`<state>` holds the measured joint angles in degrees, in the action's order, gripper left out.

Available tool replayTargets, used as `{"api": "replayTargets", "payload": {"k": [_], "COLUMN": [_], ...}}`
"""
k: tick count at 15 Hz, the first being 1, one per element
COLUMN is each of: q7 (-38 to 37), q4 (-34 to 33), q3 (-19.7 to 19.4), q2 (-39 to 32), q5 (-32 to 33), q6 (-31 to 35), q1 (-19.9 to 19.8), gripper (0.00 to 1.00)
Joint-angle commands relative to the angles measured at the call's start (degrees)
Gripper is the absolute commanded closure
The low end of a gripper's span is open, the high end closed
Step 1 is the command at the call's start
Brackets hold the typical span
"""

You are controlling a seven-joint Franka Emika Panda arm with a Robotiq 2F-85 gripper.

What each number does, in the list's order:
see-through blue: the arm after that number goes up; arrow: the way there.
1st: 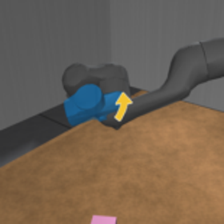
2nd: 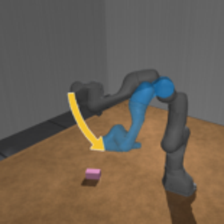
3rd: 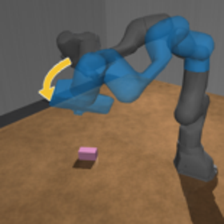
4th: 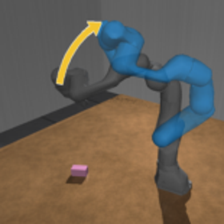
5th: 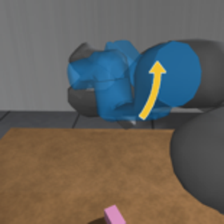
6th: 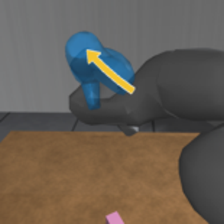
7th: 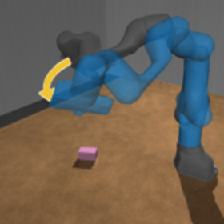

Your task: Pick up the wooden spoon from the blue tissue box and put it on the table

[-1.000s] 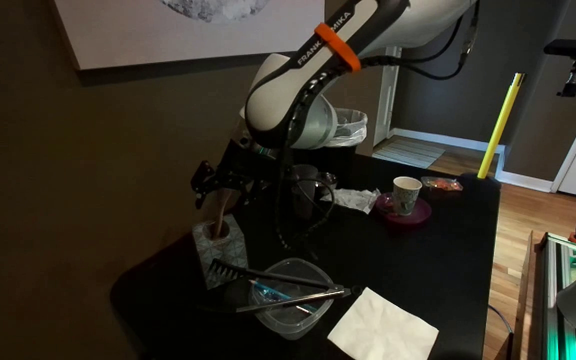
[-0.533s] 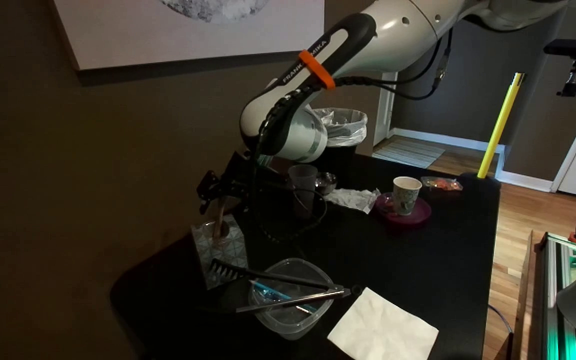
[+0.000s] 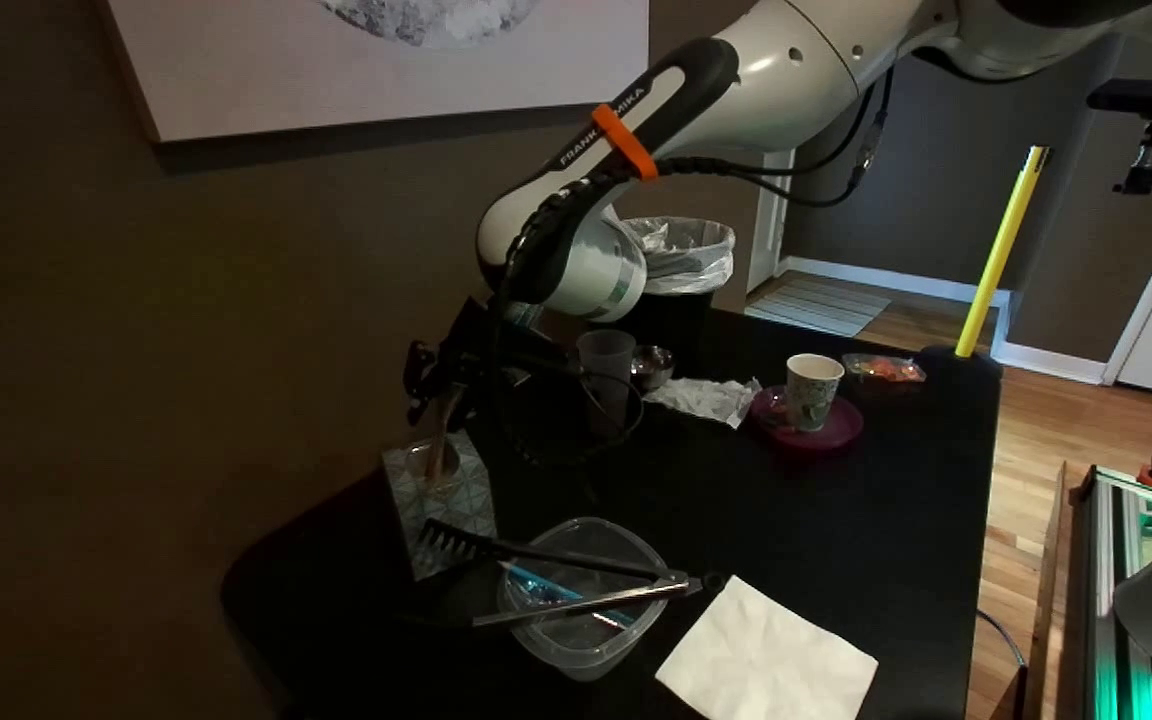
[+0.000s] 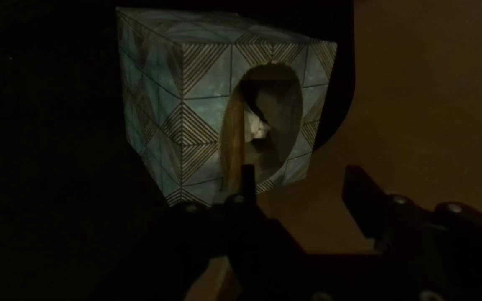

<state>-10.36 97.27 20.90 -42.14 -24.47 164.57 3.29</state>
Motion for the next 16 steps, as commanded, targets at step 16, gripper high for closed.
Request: {"api": "replayTargets", "payload": {"k": [16], "q7": [-3.23], "q4": [-5.03], "q3": [-8.5], "q2": [-3.03], "q5": [2.23], "q6": [0.57], "q1": [6.29], "gripper": [0.61]}}
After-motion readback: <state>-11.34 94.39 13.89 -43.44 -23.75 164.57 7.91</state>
